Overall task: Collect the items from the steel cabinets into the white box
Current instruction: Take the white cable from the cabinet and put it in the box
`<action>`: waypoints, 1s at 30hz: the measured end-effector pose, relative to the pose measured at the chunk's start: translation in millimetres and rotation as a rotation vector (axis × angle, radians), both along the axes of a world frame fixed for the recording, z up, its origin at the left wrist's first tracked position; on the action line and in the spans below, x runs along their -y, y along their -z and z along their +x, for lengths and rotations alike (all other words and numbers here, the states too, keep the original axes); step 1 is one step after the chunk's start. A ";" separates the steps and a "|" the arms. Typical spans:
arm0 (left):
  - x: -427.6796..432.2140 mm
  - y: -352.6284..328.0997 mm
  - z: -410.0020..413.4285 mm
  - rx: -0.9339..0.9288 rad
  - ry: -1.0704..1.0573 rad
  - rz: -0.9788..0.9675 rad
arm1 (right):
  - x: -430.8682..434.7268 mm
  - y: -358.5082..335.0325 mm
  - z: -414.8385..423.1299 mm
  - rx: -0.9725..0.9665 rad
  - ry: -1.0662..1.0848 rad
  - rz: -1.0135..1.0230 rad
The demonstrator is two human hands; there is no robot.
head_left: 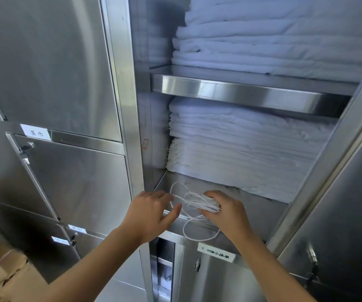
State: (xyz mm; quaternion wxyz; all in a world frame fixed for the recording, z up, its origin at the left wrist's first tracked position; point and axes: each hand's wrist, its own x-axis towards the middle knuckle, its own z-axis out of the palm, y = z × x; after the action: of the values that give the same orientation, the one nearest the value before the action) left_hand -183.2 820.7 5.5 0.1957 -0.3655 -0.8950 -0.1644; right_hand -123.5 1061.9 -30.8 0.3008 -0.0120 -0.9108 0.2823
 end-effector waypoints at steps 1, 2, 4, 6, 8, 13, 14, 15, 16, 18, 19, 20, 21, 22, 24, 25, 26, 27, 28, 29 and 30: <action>1.1 -1.7 0.8 -0.009 0.004 0.000 | 3.2 -1.5 3.8 0.007 -0.001 0.020; 2.5 -3.6 1.6 -0.017 0.010 -0.004 | 6.3 -3.2 7.8 0.024 0.004 0.032; 6.0 -6.9 3.1 -0.025 0.024 -0.015 | 12.5 -6.8 15.1 0.070 0.031 0.018; 14.1 -10.8 3.7 -0.020 0.050 -0.028 | 20.6 -12.9 22.1 0.115 0.077 -0.014; 24.7 -13.7 0.8 -0.020 0.082 -0.037 | 28.9 -19.6 27.8 0.147 0.121 -0.017; 54.1 -12.6 -8.3 -0.042 0.137 -0.016 | 52.0 -27.2 43.9 0.202 0.229 -0.022; 58.9 -11.6 -9.2 -0.035 0.145 -0.018 | 57.0 -25.9 49.0 0.207 0.245 -0.024; 63.2 -10.3 -9.5 -0.030 0.154 -0.025 | 62.2 -23.4 54.4 0.214 0.254 -0.025; 66.9 -8.9 -9.3 -0.032 0.162 -0.024 | 67.6 -20.3 60.5 0.225 0.258 -0.026; 72.5 -6.7 -5.5 -0.049 0.182 -0.002 | 78.4 -13.5 73.2 0.262 0.269 -0.020; 74.4 -5.9 -2.2 -0.061 0.194 0.011 | 83.0 -10.4 79.3 0.283 0.273 -0.012; 75.7 -5.4 2.0 -0.072 0.207 0.024 | 86.9 -7.7 85.1 0.301 0.271 -0.003; 76.5 -5.1 6.7 -0.083 0.220 0.034 | 89.9 -5.5 90.7 0.312 0.267 0.005; 77.3 -4.8 11.3 -0.095 0.231 0.041 | 92.7 -4.5 96.2 0.317 0.264 0.014; 78.8 -5.4 21.7 -0.112 0.246 0.050 | 96.6 -5.0 107.9 0.310 0.264 0.034; 79.5 -5.6 28.3 -0.112 0.248 0.050 | 98.0 -5.2 114.3 0.295 0.262 0.036; 79.7 -5.8 35.4 -0.110 0.246 0.042 | 99.3 -5.2 121.8 0.277 0.262 0.036; 79.6 -6.1 42.4 -0.106 0.241 0.025 | 100.7 -5.2 129.3 0.262 0.263 0.041; 79.3 -6.0 49.9 -0.094 0.236 0.008 | 101.8 -4.3 137.0 0.254 0.261 0.046; 79.1 -5.7 57.7 -0.083 0.232 -0.001 | 102.9 -2.4 144.9 0.254 0.257 0.047; 78.9 -4.9 65.4 -0.078 0.230 -0.005 | 104.1 0.0 152.9 0.255 0.254 0.048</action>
State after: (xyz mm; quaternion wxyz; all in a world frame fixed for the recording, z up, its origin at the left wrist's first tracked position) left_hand -117.8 741.8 10.4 0.2091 -0.4723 -0.8394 -0.1691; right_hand 29.4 957.8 -30.8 0.2163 -0.1555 -0.9393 0.2164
